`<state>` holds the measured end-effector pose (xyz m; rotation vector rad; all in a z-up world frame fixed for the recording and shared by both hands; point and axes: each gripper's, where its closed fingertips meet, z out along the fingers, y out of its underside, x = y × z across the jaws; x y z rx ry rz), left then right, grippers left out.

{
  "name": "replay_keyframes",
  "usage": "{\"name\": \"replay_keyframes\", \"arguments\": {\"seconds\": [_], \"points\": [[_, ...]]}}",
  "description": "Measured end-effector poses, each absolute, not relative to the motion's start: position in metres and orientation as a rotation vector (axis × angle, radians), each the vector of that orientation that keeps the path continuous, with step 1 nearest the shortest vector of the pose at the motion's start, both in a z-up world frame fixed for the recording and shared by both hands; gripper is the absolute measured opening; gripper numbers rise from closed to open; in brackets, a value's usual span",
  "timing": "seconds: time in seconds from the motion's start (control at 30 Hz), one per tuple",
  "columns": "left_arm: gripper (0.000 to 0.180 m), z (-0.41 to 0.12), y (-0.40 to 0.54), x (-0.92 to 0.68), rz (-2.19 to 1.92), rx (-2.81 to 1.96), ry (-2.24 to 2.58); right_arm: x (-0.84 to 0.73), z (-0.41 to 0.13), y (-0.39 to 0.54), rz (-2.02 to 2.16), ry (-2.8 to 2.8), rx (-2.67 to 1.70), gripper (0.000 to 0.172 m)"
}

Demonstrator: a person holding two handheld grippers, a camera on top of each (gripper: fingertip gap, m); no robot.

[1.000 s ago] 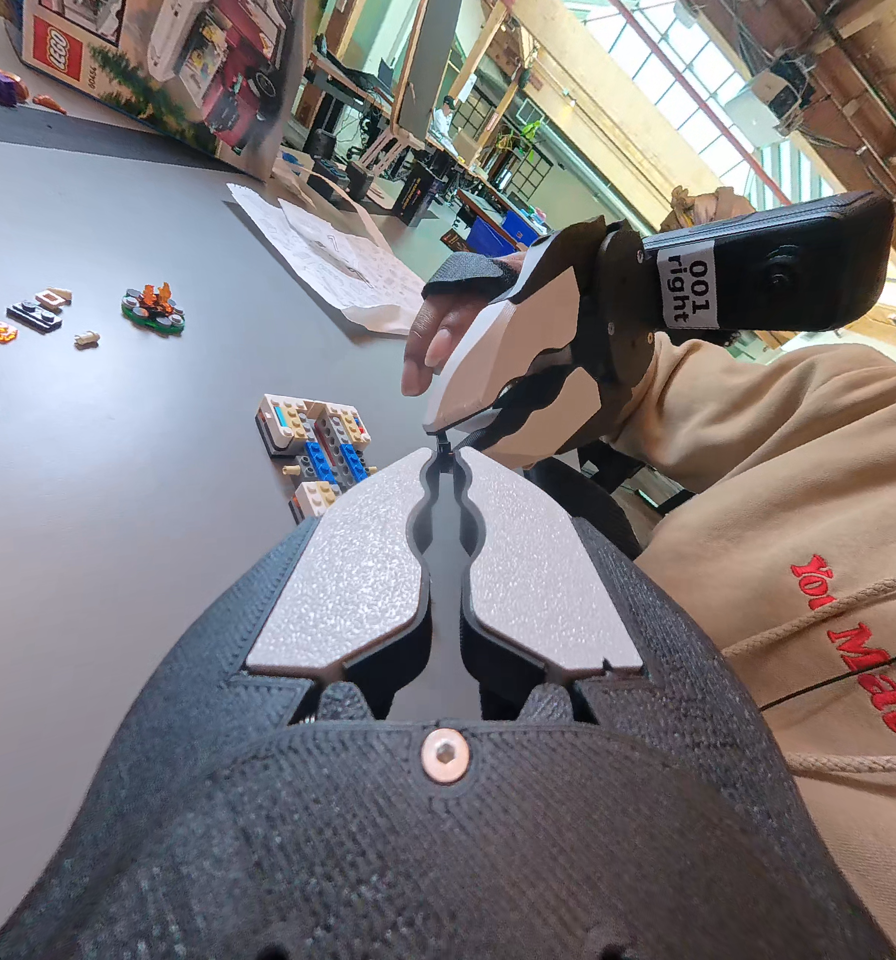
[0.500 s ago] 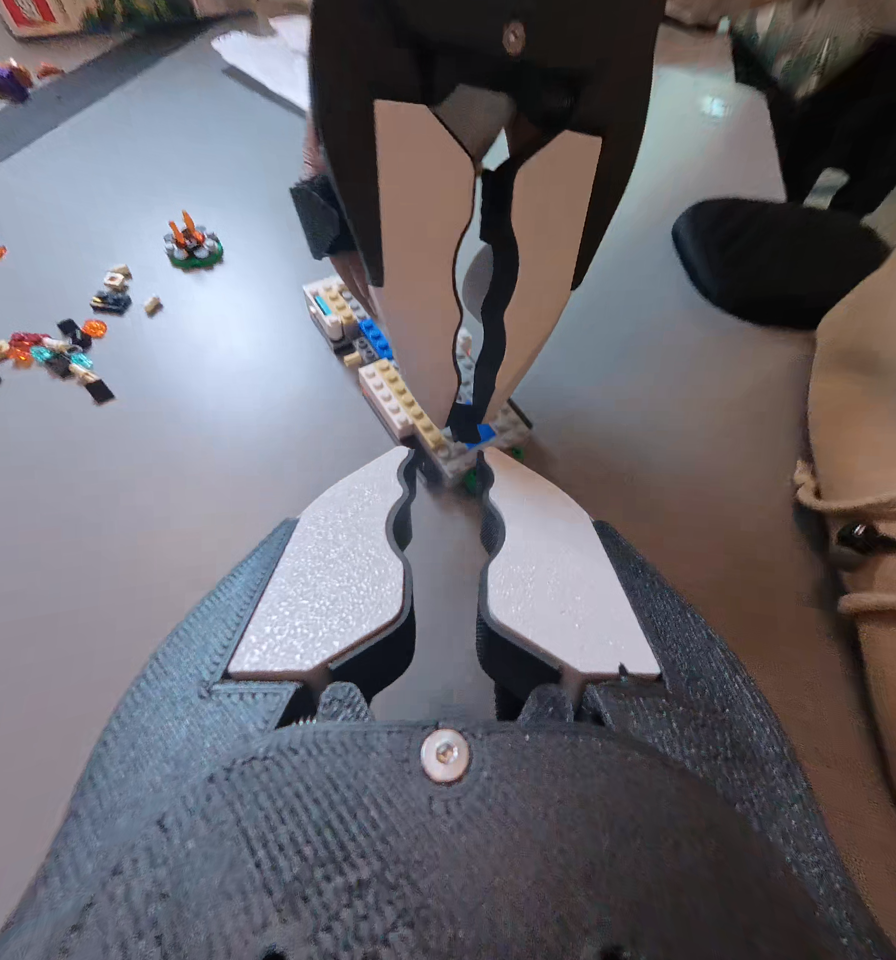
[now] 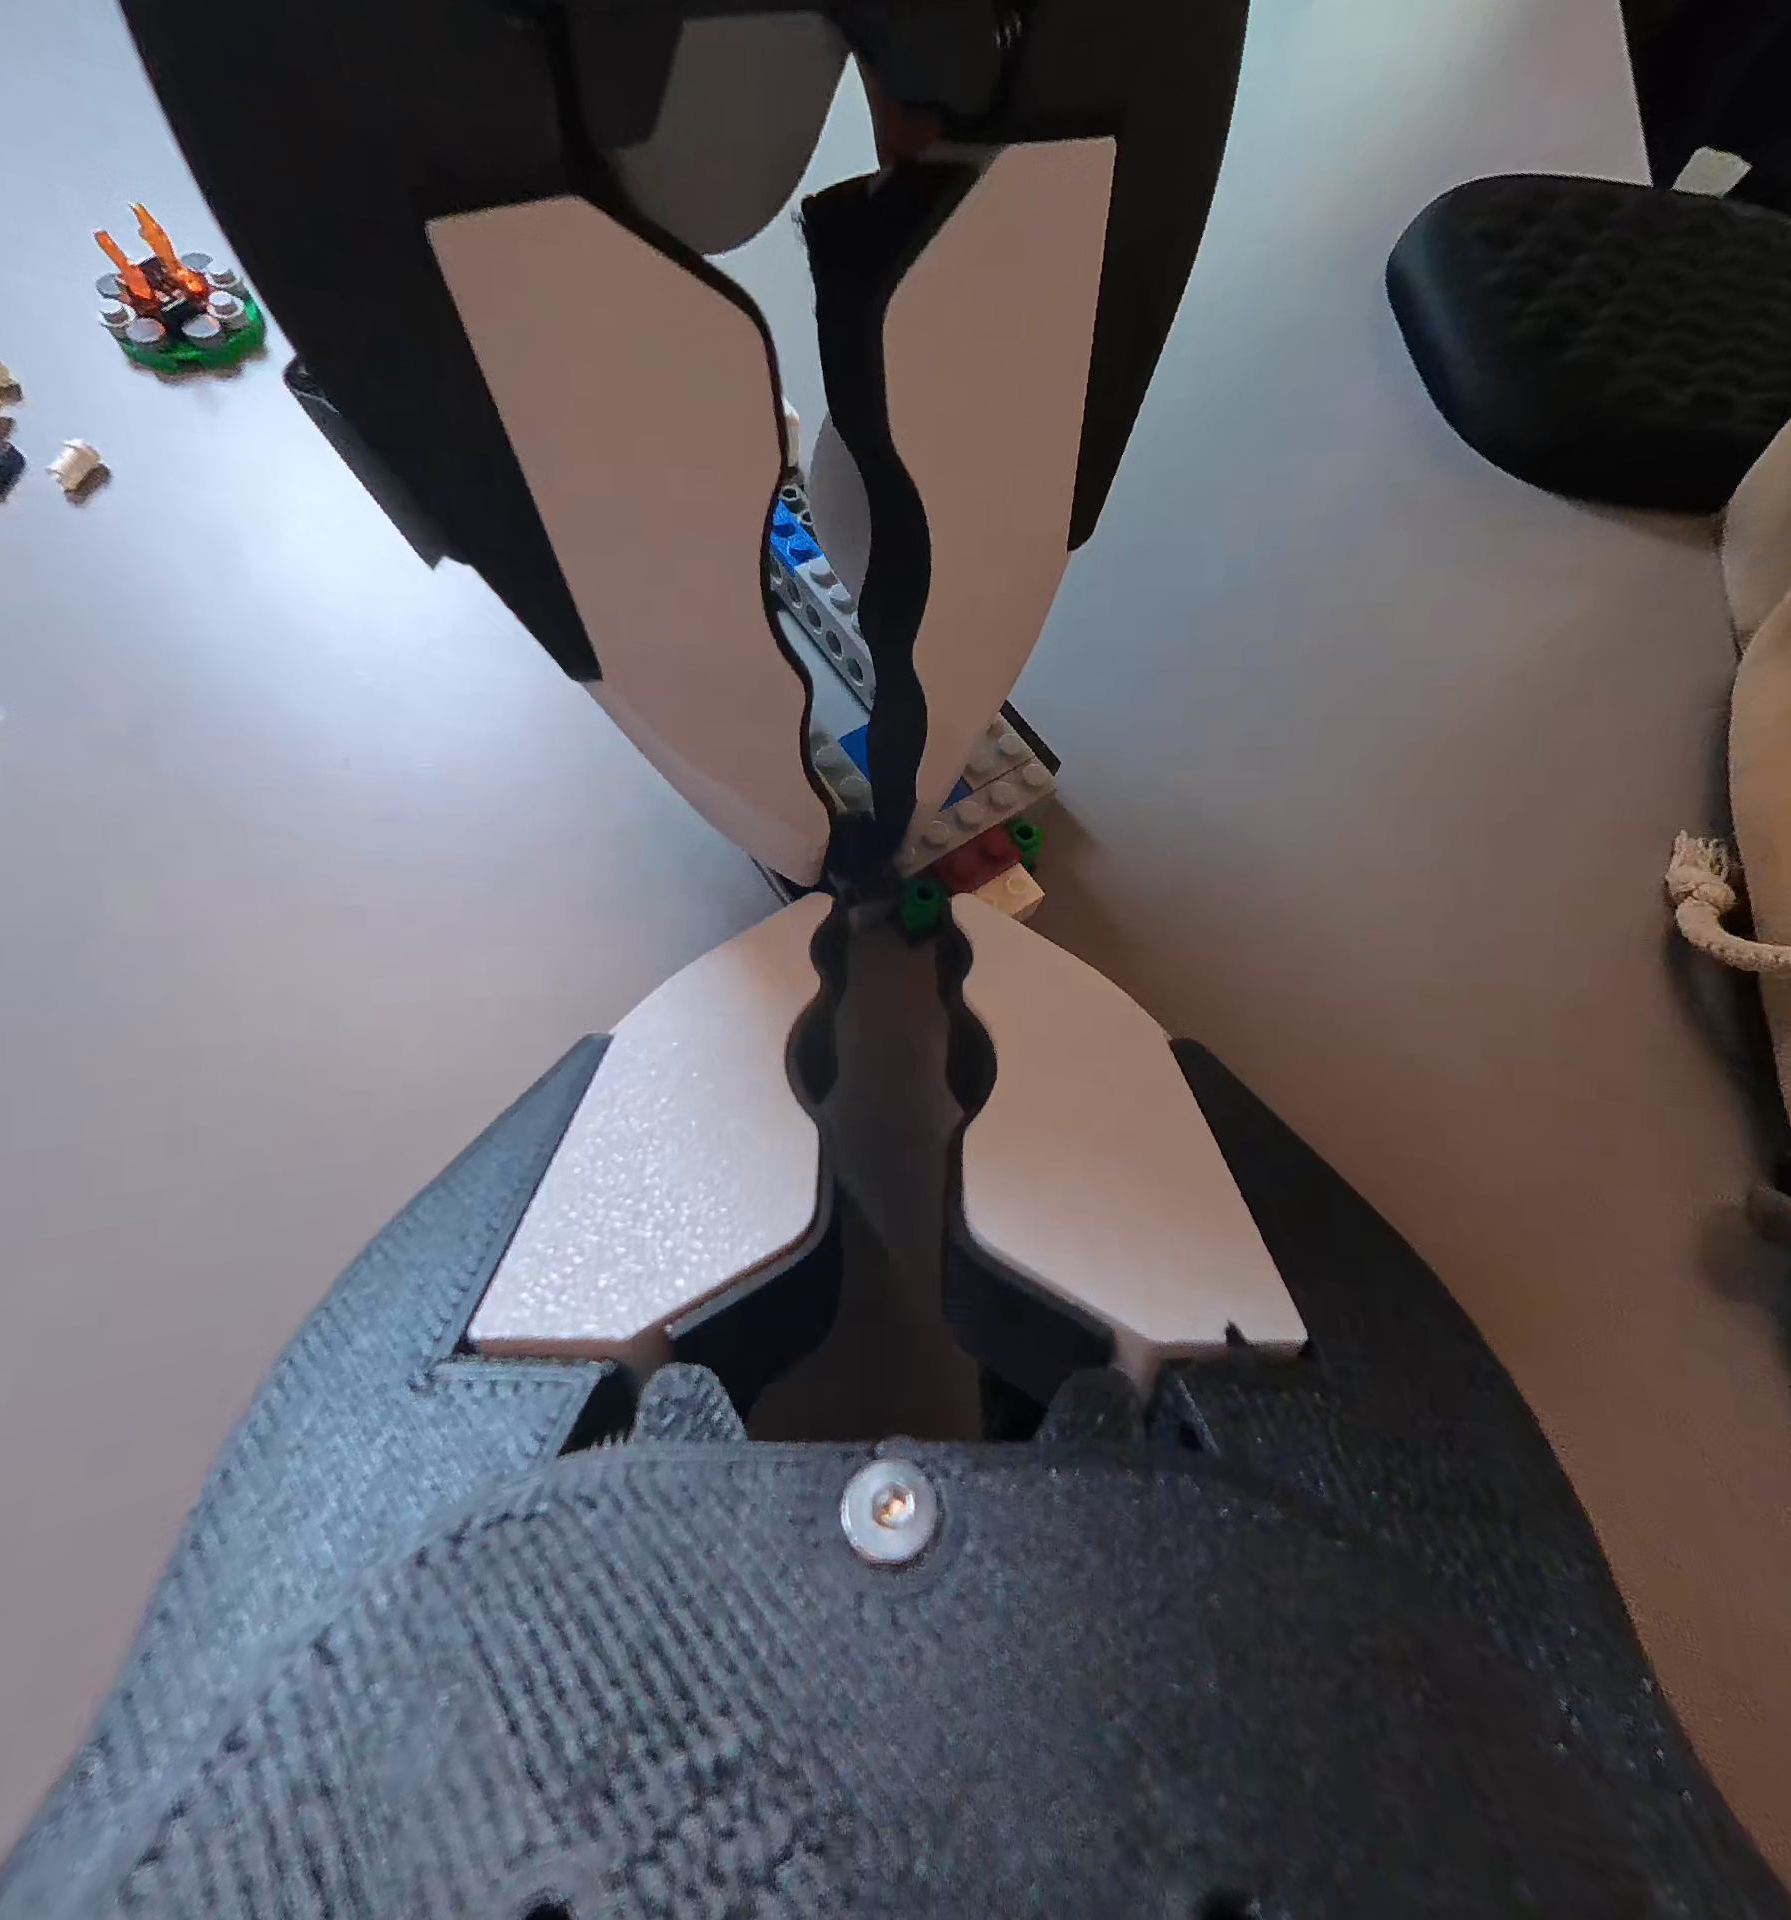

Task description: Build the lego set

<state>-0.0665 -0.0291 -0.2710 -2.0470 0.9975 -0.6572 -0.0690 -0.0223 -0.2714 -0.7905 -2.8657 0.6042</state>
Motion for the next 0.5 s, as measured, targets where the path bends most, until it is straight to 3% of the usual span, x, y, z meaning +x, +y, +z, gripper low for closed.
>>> {"name": "replay_keyframes", "arguments": {"seconds": [0.5], "points": [[0.015,-0.2711,-0.0269,-0.0638,-0.654,-2.036,1.002,-0.0677,-0.2704,-0.0185,0.655,-2.870,-0.820,0.014]]}}
